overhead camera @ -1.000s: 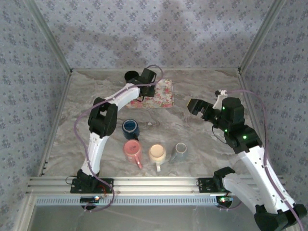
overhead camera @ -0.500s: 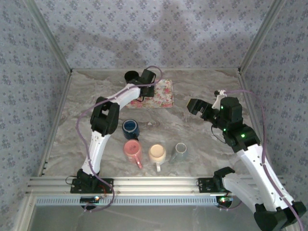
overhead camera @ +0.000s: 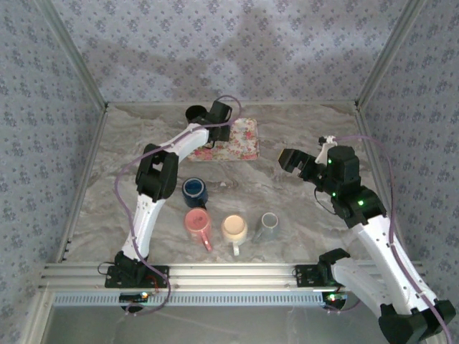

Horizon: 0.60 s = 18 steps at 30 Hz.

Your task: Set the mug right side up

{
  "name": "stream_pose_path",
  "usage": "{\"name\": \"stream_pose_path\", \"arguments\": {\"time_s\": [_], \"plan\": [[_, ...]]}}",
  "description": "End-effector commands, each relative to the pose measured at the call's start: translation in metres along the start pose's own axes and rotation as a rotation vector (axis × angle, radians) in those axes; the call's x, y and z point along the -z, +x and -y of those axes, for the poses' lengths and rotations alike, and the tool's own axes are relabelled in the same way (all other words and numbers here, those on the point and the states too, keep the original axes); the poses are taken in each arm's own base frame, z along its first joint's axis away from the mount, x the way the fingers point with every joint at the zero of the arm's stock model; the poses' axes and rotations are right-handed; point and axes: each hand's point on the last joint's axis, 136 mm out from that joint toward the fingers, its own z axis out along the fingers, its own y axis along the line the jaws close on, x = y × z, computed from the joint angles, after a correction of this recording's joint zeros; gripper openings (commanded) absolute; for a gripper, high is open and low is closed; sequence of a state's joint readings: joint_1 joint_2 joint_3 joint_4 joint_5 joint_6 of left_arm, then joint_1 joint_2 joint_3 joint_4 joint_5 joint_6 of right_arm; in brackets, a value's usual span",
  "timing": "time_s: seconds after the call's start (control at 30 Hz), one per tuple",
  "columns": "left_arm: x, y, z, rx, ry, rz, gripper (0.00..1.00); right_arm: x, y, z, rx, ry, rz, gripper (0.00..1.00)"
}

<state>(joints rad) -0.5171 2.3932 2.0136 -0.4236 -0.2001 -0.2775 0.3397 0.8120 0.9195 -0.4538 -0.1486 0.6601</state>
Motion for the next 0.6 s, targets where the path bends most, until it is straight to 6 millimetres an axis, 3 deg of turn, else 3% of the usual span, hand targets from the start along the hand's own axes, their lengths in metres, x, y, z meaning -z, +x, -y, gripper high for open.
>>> {"name": "stream_pose_path", "arguments": {"time_s": [0.0, 0.27, 0.57], "plan": [[0.018, -0.026, -0.003, 0.018, -0.001, 0.073, 0.48, 0.005, -0.005, -0.002, 0.024, -0.004, 0.022, 1.0], [0.052, -0.032, 0.006, 0.018, 0.059, 0.104, 0.54, 0.013, -0.004, -0.004, 0.029, -0.003, 0.02, 1.0], [0.119, -0.03, 0.0, 0.017, 0.042, 0.184, 0.55, 0.029, 0.006, -0.004, 0.103, 0.017, -0.011, 1.0]]}}
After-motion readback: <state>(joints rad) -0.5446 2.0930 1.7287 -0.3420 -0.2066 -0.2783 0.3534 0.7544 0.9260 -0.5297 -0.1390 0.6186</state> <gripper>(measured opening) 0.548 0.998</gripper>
